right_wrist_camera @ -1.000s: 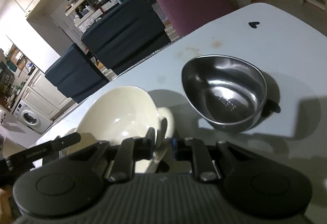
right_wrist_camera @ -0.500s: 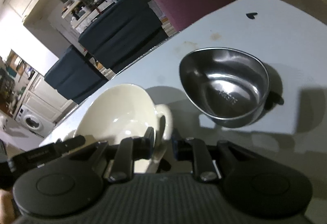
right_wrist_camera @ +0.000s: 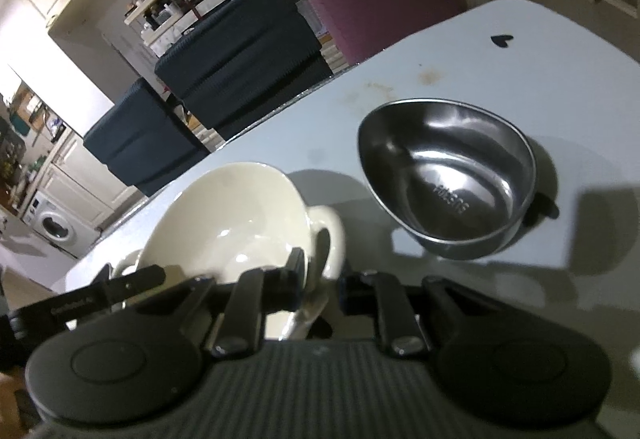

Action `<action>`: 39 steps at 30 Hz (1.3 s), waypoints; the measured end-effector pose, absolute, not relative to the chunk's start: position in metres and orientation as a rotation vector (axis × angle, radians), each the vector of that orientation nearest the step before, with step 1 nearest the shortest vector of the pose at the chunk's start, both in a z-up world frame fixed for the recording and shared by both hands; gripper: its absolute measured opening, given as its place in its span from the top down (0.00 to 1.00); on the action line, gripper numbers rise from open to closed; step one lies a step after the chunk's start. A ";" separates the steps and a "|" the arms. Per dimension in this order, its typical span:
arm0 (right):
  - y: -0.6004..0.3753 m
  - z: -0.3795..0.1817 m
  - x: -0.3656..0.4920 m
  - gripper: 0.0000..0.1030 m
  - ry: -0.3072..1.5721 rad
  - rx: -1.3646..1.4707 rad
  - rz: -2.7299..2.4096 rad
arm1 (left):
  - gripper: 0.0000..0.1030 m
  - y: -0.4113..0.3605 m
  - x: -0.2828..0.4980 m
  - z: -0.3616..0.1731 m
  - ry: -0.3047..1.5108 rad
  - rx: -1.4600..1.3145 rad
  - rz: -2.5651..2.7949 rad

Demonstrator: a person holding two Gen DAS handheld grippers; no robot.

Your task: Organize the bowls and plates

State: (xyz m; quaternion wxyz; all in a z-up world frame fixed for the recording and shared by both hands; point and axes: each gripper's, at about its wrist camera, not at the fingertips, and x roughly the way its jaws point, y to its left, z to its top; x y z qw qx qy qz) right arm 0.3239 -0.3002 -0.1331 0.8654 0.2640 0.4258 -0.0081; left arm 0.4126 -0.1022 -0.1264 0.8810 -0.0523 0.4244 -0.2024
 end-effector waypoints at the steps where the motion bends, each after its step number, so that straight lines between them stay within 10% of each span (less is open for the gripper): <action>1: -0.299 -0.133 0.324 0.81 0.892 0.540 -0.019 | 0.71 -0.104 0.411 -0.125 0.876 -0.099 -0.423; 39: -0.281 -0.065 0.262 0.78 0.762 0.366 0.011 | 0.71 -0.084 0.326 -0.044 0.760 -0.088 -0.404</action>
